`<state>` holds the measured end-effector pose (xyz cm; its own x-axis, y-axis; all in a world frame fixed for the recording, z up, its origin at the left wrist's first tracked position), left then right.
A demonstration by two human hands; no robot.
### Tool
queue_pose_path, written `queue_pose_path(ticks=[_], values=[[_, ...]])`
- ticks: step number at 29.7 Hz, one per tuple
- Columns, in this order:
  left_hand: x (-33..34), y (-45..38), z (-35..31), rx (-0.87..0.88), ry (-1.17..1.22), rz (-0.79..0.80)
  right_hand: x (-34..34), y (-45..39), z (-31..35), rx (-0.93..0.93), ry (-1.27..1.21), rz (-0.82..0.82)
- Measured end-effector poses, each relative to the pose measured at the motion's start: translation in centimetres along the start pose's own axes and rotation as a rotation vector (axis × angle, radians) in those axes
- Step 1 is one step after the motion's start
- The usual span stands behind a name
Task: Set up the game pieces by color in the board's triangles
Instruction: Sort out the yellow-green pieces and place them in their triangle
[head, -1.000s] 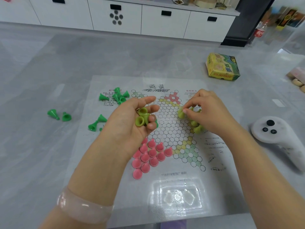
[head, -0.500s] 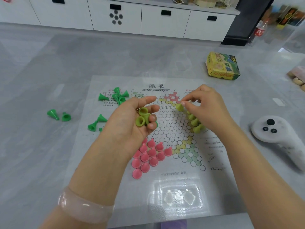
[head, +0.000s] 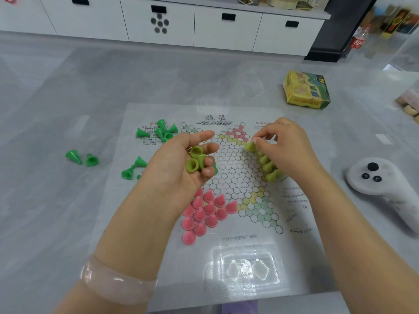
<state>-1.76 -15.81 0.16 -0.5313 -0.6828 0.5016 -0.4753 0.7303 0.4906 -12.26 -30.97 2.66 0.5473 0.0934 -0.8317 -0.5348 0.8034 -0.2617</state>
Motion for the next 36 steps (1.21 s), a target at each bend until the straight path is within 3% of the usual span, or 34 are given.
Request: queue_pose_path(ticks=[6,13,36], values=[[-0.1,0.1,-0.1,0.000,0.000,-0.008,-2.5,-0.2,-0.3,0.026,-0.171,-0.058],[0.0,0.1,-0.1,-0.004,0.002,-0.005,-0.3,0.3,-0.3,-0.056,0.103,0.175],[-0.1,0.1,-0.3,-0.003,0.018,-0.004,0.1,0.4,-0.4,-0.075,0.151,0.164]])
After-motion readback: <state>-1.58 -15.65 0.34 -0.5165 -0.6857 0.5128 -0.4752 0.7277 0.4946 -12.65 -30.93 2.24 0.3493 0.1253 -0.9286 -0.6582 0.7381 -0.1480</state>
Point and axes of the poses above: each hand's wrist, its own y-axis away from the middle knuckle, its own x-axis out of the palm, z = x × y, the point moved 8 cm from there along -y, towards the middle knuckle, and after that the axes turned 4 degrees about -z, right-handed, at the moved point
